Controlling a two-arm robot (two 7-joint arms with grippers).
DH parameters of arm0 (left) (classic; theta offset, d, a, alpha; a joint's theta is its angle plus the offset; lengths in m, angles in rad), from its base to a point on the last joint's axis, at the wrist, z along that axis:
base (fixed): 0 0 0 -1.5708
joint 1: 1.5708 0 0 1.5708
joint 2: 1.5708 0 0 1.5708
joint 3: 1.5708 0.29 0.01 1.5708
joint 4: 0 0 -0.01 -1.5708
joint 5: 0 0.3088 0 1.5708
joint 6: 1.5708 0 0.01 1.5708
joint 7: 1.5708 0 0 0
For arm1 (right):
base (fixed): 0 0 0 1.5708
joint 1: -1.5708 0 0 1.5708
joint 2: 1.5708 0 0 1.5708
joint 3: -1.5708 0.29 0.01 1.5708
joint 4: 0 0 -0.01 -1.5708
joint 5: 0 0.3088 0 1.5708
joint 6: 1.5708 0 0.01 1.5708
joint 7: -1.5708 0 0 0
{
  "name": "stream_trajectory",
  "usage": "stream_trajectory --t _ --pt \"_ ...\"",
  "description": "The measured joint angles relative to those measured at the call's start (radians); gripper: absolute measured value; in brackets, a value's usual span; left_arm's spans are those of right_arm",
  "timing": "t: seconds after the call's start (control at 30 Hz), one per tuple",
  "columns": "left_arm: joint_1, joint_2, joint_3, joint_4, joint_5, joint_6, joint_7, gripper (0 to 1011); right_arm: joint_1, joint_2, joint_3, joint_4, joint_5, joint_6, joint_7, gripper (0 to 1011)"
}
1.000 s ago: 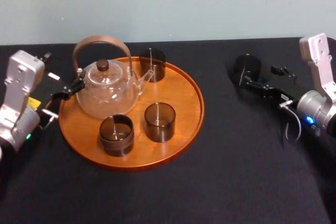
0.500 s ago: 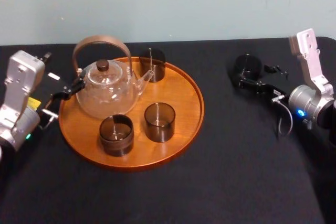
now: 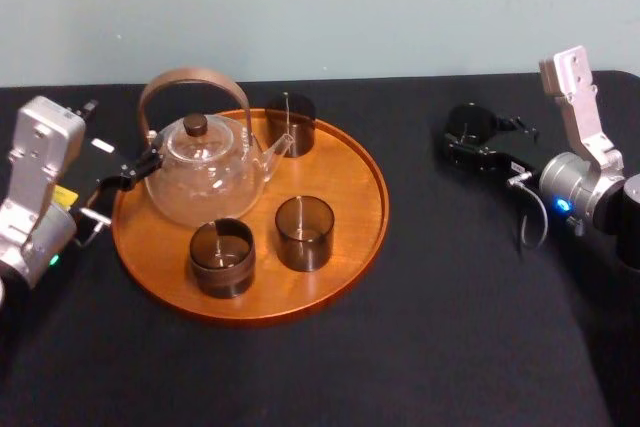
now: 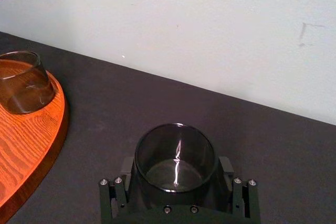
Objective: Pick up the glass from the table and place it on the tray.
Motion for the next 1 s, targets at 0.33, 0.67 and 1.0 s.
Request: stream_trajectory --t 0.33,0.67,1.0 --pt "0.000 0.000 0.000 0.000 0.000 0.000 0.000 1009 0.033 -0.017 -0.005 0.053 -0.008 -0.024 0.007 1002" --pt "0.000 0.000 0.000 0.000 0.000 0.000 0.000 1009 0.028 -0.014 -0.004 0.046 -0.008 -0.021 0.007 1002" --pt "0.000 0.000 0.000 0.000 0.000 0.000 0.000 1009 0.026 -0.013 -0.004 0.042 -0.007 -0.019 0.006 1002"
